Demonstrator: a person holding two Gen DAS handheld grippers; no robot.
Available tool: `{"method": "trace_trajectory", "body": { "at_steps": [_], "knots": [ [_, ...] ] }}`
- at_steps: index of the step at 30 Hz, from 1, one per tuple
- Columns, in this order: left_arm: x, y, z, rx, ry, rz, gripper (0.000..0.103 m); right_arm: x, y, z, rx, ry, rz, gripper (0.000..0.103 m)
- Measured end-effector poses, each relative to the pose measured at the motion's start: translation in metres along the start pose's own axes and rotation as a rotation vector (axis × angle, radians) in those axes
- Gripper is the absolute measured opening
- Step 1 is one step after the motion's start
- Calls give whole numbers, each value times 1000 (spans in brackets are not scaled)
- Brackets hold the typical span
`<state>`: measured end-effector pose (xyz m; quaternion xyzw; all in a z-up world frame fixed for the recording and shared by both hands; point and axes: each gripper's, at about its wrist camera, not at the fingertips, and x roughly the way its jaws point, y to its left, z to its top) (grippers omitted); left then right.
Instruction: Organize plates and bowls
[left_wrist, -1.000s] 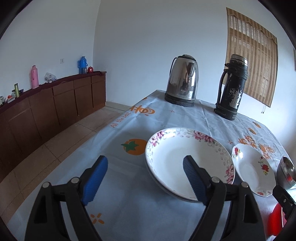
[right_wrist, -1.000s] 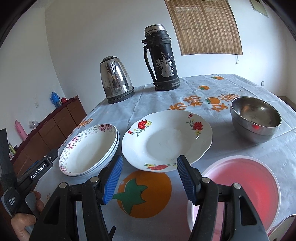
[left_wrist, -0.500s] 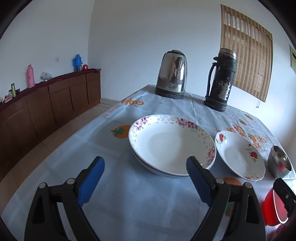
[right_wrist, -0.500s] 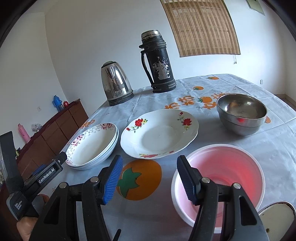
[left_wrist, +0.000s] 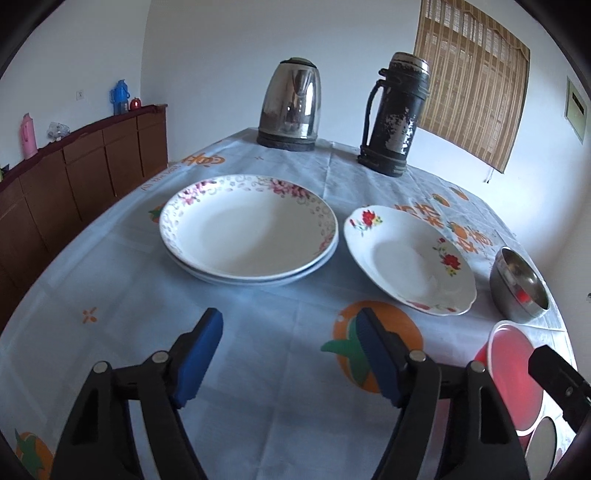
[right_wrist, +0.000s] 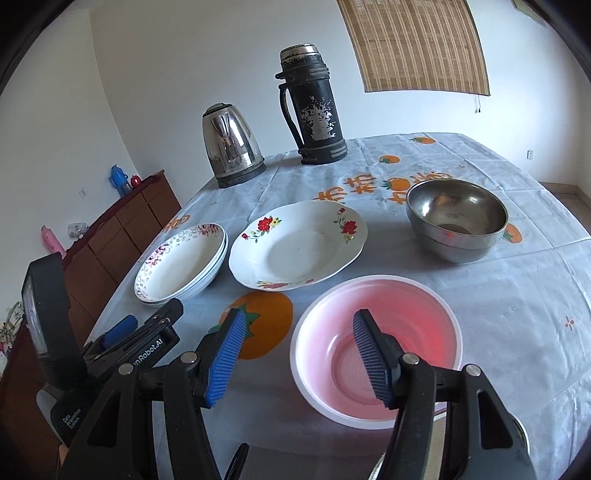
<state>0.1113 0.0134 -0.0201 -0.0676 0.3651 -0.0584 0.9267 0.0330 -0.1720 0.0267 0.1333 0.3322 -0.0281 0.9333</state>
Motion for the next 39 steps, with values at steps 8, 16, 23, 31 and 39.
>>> {"method": "trace_trajectory", "body": {
  "at_steps": [8, 16, 23, 31, 39],
  "knots": [
    [6, -25, 5, -12, 27, -4, 75, -11, -19, 27, -39, 75, 19, 63],
    [19, -41, 17, -48, 41, 13, 75, 15, -41, 63, -100, 151, -42, 63],
    [38, -48, 20, -87, 95, 18, 72, 49, -44, 85, -158, 224, -59, 57],
    [52, -55, 24, -172, 134, 1, 61, 95, -53, 121, -154, 320, -38, 56],
    [68, -63, 30, -185, 151, 37, 61, 138, -58, 133, -163, 390, -31, 56]
  ]
}}
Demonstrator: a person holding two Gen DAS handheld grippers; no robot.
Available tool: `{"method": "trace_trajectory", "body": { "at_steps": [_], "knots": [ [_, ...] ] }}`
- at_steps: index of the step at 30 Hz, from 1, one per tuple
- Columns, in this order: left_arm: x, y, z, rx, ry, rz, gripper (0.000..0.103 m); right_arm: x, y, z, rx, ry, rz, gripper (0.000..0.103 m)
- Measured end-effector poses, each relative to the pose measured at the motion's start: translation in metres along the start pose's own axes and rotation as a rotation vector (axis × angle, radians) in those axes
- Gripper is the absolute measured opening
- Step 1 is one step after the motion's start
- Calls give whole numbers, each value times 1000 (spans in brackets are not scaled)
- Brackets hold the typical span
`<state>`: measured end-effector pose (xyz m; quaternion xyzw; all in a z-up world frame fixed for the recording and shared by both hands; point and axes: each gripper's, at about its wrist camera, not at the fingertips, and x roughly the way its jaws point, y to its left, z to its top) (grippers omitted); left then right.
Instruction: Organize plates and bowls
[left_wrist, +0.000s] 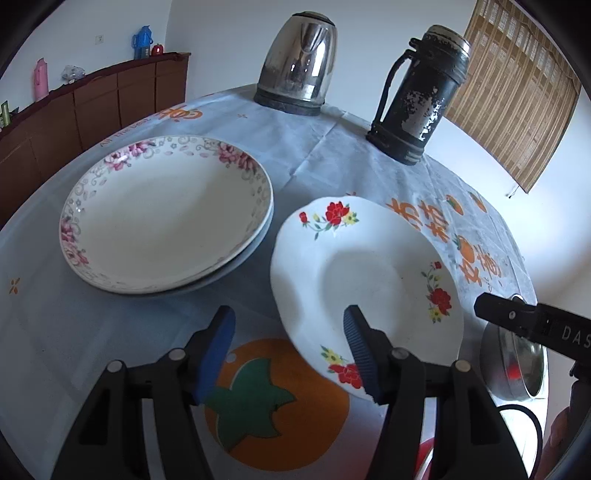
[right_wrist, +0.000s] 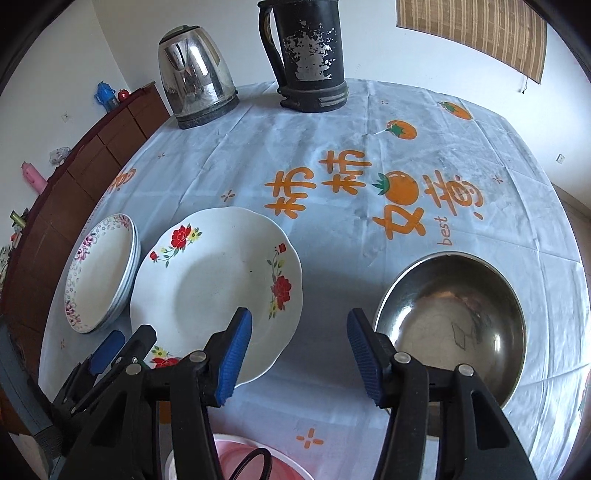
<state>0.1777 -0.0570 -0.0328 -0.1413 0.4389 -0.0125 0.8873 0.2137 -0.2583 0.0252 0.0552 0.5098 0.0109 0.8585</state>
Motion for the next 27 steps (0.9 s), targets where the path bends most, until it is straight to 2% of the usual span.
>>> {"method": "trace_trajectory", "body": {
  "at_steps": [9, 13, 18, 22, 25, 27],
  "knots": [
    [16, -4, 7, -6, 38, 3, 61, 21, -1, 21, -20, 70, 35, 53],
    [19, -3, 9, -5, 43, 4, 61, 5, -4, 24, 1, 104, 83, 53],
    [26, -6, 11, -1, 53, 15, 61, -14, 0, 36, -30, 79, 69, 53],
    [26, -8, 14, -2, 50, 9, 60, 7, 0, 51, -23, 100, 87, 53],
    [30, -7, 17, -2, 62, -1, 52, 33, -3, 57, -2, 133, 127, 53],
    [32, -7, 18, 3, 61, -1, 51, 48, -5, 58, 5, 158, 141, 51]
  ]
}}
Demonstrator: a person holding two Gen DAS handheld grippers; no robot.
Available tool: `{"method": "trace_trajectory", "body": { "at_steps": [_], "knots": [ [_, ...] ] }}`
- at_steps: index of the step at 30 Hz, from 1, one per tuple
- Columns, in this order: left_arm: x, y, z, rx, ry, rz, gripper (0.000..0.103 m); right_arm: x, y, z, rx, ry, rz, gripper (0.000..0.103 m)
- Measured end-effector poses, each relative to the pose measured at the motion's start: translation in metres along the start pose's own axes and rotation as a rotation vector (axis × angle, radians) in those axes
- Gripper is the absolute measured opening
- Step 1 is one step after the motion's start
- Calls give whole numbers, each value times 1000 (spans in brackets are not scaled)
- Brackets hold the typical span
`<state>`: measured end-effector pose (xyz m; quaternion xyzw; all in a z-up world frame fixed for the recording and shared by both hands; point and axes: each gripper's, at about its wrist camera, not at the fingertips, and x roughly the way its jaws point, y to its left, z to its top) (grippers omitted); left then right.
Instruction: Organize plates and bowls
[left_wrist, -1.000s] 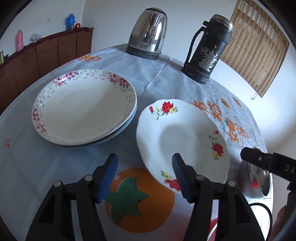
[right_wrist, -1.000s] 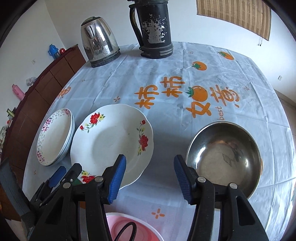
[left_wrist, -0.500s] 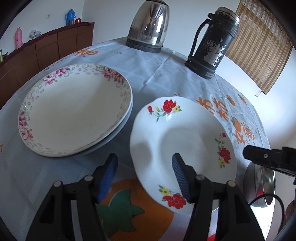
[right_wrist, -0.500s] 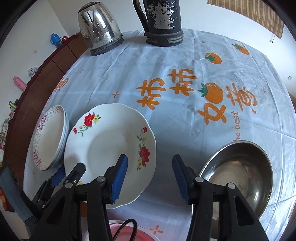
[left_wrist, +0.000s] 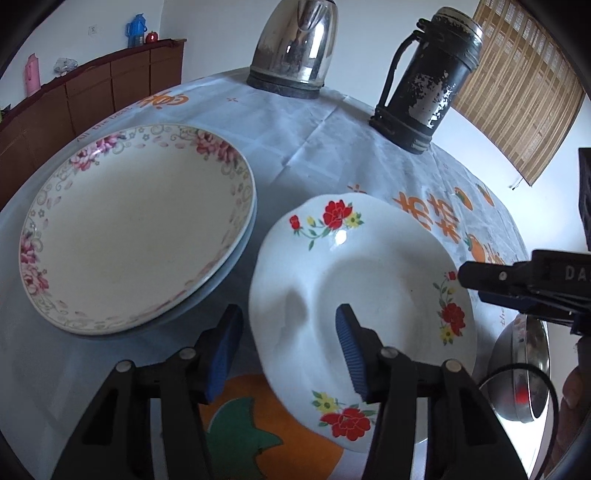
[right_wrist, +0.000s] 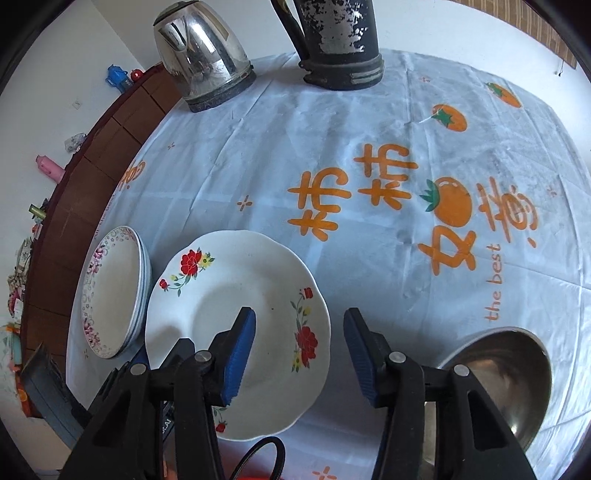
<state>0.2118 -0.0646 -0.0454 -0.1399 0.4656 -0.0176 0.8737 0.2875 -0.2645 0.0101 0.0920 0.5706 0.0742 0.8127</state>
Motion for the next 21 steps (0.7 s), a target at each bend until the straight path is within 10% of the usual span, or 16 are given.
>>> {"method": "trace_trajectory", "body": {
  "at_steps": [21],
  "knots": [
    [7, 0, 7, -9, -18, -40, 38, 42, 4, 3, -94, 56, 9, 32]
  ]
}}
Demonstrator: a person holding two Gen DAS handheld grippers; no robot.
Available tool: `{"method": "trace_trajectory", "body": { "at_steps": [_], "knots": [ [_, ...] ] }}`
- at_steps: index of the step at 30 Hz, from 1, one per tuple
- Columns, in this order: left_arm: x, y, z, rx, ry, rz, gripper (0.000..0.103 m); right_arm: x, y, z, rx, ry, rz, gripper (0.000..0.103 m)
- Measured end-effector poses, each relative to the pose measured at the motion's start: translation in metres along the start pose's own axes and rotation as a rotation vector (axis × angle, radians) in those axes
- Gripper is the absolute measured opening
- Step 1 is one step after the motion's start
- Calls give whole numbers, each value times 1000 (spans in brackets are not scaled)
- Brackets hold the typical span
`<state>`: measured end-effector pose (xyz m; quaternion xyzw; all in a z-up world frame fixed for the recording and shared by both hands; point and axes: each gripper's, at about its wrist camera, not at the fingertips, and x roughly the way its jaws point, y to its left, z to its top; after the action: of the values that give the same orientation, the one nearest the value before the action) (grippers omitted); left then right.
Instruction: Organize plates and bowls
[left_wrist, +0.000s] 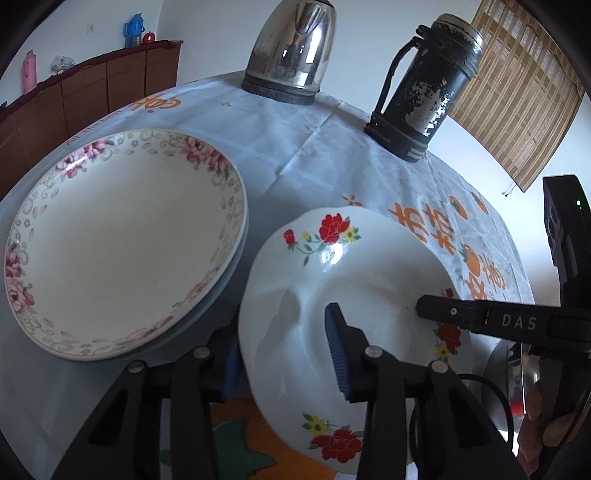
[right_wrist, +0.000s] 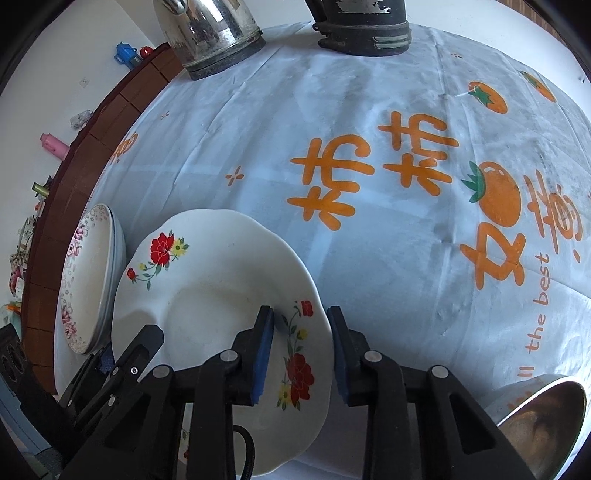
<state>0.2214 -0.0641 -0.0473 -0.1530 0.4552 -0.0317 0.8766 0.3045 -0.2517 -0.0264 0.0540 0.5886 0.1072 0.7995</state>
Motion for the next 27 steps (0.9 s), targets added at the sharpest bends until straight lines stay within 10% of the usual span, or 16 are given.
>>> {"method": "trace_trajectory", "body": {
  "at_steps": [27],
  "knots": [
    [-37, 3, 13, 71, -83, -44, 38, -62, 11, -44, 112, -95, 49, 21]
  ]
}}
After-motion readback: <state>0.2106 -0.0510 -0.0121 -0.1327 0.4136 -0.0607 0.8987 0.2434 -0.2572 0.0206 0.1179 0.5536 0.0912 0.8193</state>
